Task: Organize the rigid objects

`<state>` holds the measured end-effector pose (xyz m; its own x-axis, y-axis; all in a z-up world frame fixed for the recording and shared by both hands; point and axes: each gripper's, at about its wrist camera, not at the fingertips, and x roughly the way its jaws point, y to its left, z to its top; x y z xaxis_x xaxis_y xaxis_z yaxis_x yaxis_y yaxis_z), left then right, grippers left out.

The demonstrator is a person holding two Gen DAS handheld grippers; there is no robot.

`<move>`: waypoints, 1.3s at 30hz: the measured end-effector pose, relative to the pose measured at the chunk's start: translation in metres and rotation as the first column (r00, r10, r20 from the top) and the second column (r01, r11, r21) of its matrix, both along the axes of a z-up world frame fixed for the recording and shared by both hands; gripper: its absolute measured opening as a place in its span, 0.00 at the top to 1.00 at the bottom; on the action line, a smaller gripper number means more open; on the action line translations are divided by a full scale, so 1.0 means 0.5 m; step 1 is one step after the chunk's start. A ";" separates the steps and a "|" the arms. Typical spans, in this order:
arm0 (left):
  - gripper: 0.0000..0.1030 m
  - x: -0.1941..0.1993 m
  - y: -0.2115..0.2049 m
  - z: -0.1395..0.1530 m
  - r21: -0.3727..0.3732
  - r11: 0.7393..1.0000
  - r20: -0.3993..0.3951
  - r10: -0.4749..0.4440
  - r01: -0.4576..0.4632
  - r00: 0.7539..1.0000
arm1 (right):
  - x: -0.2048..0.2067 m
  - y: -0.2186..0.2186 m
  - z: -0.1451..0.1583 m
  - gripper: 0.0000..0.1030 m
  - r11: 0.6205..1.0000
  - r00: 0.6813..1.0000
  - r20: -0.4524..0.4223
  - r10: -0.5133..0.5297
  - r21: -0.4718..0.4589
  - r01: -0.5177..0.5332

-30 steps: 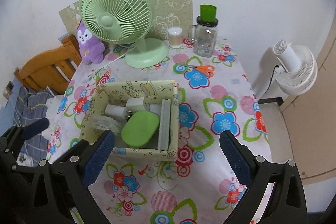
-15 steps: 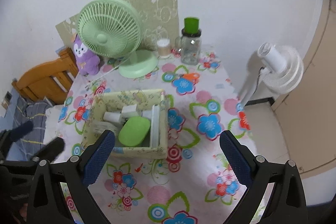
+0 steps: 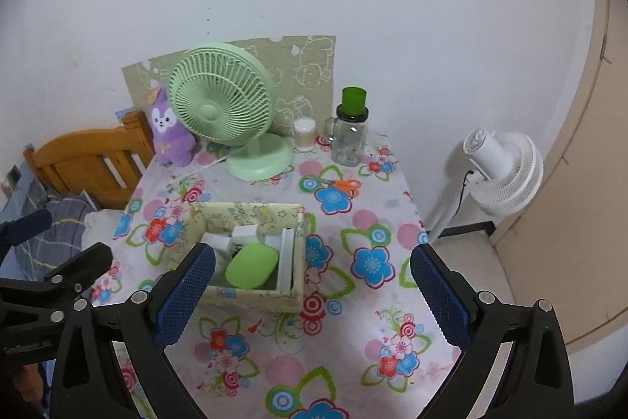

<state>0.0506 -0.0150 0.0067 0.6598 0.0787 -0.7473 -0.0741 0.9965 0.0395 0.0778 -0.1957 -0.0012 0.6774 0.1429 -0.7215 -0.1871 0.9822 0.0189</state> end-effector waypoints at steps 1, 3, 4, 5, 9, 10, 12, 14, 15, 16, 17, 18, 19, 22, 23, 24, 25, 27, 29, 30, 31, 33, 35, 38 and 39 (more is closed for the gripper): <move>0.00 -0.006 -0.001 0.003 0.008 1.000 0.000 0.004 -0.004 1.000 | -0.005 -0.003 0.003 0.02 1.000 1.000 -0.002 -0.003 0.006 0.003; 0.00 -0.019 -0.003 0.010 0.000 1.000 0.016 0.011 -0.011 1.000 | -0.015 -0.008 0.007 0.02 1.000 1.000 -0.002 -0.013 0.014 0.013; 0.00 -0.027 -0.002 0.014 -0.011 1.000 0.024 0.016 -0.015 1.000 | -0.018 -0.010 0.009 0.02 1.000 1.000 -0.005 -0.015 0.014 0.016; 0.00 -0.031 -0.002 0.017 -0.020 1.000 0.027 0.018 -0.017 0.999 | -0.022 -0.013 0.009 0.02 1.000 1.000 -0.007 -0.018 0.016 0.018; 0.00 -0.049 -0.008 0.026 -0.027 0.999 0.044 0.031 -0.030 0.999 | -0.039 -0.025 0.013 0.02 1.000 1.000 -0.008 -0.030 0.003 0.030; 0.00 -0.053 -0.009 0.029 -0.033 0.999 0.046 0.030 -0.029 0.998 | -0.043 -0.027 0.015 0.02 0.999 0.999 -0.005 -0.033 -0.003 0.033; 0.00 -0.060 -0.009 0.033 -0.055 0.998 0.047 0.028 -0.026 0.998 | -0.051 -0.027 0.019 0.02 0.999 0.999 0.006 -0.036 -0.012 0.036; 0.00 -0.063 -0.008 0.034 -0.071 0.997 0.043 0.033 -0.030 0.999 | -0.059 -0.026 0.023 0.02 0.999 0.999 0.023 -0.031 -0.021 0.032; 0.00 -0.066 -0.008 0.034 -0.076 0.997 0.042 0.035 -0.032 0.998 | -0.061 -0.026 0.025 0.02 0.999 0.999 0.028 -0.030 -0.024 0.031; 0.00 -0.069 -0.008 0.034 -0.078 0.996 0.043 0.039 -0.035 0.998 | -0.064 -0.026 0.027 0.02 0.999 0.999 0.031 -0.025 -0.021 0.026; 0.00 -0.070 -0.008 0.034 -0.079 0.996 0.043 0.042 -0.039 0.998 | -0.065 -0.027 0.028 0.02 1.000 0.999 0.031 -0.021 -0.017 0.022; 0.00 -0.073 -0.008 0.035 -0.080 0.996 0.045 0.045 -0.041 0.998 | -0.067 -0.027 0.029 0.02 1.000 0.999 0.029 -0.017 -0.013 0.017; 0.00 -0.075 -0.008 0.035 -0.078 0.996 0.047 0.047 -0.043 0.998 | -0.069 -0.027 0.029 0.02 1.000 1.000 0.029 -0.013 -0.008 0.013; 0.00 -0.084 -0.011 0.038 -0.072 0.996 0.058 0.050 -0.045 0.997 | -0.073 -0.027 0.029 0.02 1.000 1.000 0.022 -0.006 0.000 0.006; 0.00 -0.085 -0.011 0.038 -0.073 0.996 0.059 0.050 -0.046 0.997 | -0.074 -0.027 0.029 0.02 1.000 1.000 0.023 -0.006 0.001 0.006; 0.00 -0.088 -0.011 0.039 -0.081 0.996 0.064 0.051 -0.045 0.997 | -0.073 -0.026 0.029 0.02 1.000 1.000 0.024 -0.008 -0.001 0.008; 0.00 -0.089 -0.012 0.039 -0.086 0.995 0.065 0.050 -0.045 0.997 | -0.074 -0.026 0.030 0.02 1.000 1.000 0.030 -0.010 -0.007 0.011; 0.00 -0.091 -0.011 0.039 -0.085 0.995 0.068 0.052 -0.046 0.996 | -0.074 -0.026 0.031 0.02 1.000 0.999 0.034 -0.009 -0.010 0.010; 0.00 -0.091 -0.011 0.038 -0.086 0.995 0.073 0.053 -0.047 0.996 | -0.075 -0.025 0.031 0.02 1.000 0.999 0.035 -0.009 -0.010 0.009; 0.00 -0.092 -0.010 0.037 -0.087 0.995 0.075 0.055 -0.048 0.996 | -0.076 -0.025 0.030 0.02 1.000 0.999 0.034 -0.009 -0.010 0.009; 0.00 -0.092 -0.010 0.036 -0.088 0.995 0.078 0.055 -0.048 0.995 | -0.076 -0.024 0.030 0.02 1.000 0.999 0.033 -0.006 -0.008 0.007; 0.00 -0.091 -0.009 0.034 -0.088 0.995 0.077 0.063 -0.056 0.995 | -0.076 -0.025 0.031 0.02 1.000 1.000 0.030 -0.002 -0.006 0.002; 0.00 -0.090 -0.009 0.032 -0.088 0.994 0.073 0.064 -0.058 0.995 | -0.076 -0.025 0.031 0.02 1.000 1.000 0.028 0.002 -0.004 -0.002; 0.00 -0.089 -0.010 0.033 -0.081 0.995 0.078 0.064 -0.058 0.995 | -0.075 -0.025 0.032 0.02 1.000 1.000 0.030 0.003 -0.004 -0.003; 0.00 -0.089 -0.011 0.033 -0.076 0.995 0.080 0.065 -0.059 0.995 | -0.075 -0.024 0.032 0.02 1.000 1.000 0.029 0.006 -0.001 -0.006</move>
